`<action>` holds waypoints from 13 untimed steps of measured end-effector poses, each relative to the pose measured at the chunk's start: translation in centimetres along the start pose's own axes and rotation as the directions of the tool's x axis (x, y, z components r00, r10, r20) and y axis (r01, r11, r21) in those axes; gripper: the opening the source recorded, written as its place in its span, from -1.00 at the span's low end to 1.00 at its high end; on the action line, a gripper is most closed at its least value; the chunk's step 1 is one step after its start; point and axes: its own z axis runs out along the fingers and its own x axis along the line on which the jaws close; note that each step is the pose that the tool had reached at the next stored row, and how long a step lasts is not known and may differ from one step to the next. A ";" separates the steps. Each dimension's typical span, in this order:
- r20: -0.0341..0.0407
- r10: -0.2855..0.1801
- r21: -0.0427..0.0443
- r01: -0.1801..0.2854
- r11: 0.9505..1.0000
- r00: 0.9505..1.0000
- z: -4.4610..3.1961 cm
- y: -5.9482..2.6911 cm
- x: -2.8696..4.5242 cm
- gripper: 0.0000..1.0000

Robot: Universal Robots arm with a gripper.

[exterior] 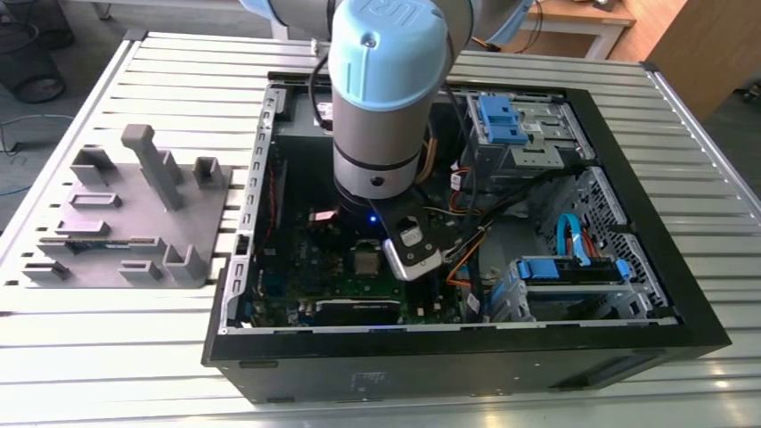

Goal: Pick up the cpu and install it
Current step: 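Place the cpu into insertion slot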

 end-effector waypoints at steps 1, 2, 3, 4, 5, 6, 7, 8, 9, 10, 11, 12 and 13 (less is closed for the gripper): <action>0.000 0.000 0.000 0.000 1.000 1.000 -0.13 0.00 0.00 0.10; 0.000 0.000 0.000 0.000 1.000 1.000 -0.24 0.01 0.00 0.10; 0.000 0.000 0.000 0.000 1.000 1.000 -0.33 0.01 0.00 0.10; 0.000 0.000 0.000 0.000 1.000 1.000 -0.39 0.01 -0.01 0.10; 0.000 0.000 0.000 0.000 1.000 1.000 -0.41 0.01 -0.01 0.10; 0.000 0.000 0.000 0.000 1.000 1.000 -0.41 0.01 -0.01 0.10; 0.000 0.000 0.000 0.000 1.000 1.000 -0.42 0.01 -0.01 0.10; 0.000 0.000 0.000 0.000 1.000 1.000 -0.44 0.01 0.00 0.10; 0.000 0.000 0.000 0.000 1.000 1.000 -0.45 0.01 0.00 0.10; 0.000 0.000 0.000 0.000 1.000 1.000 -0.46 0.01 -0.01 0.10; 0.000 0.000 0.000 0.000 1.000 1.000 -0.46 0.01 -0.01 0.10; 0.000 0.000 0.000 0.000 1.000 1.000 -0.47 0.01 -0.01 0.07; 0.000 0.000 0.000 0.000 1.000 1.000 -0.48 0.01 0.00 0.07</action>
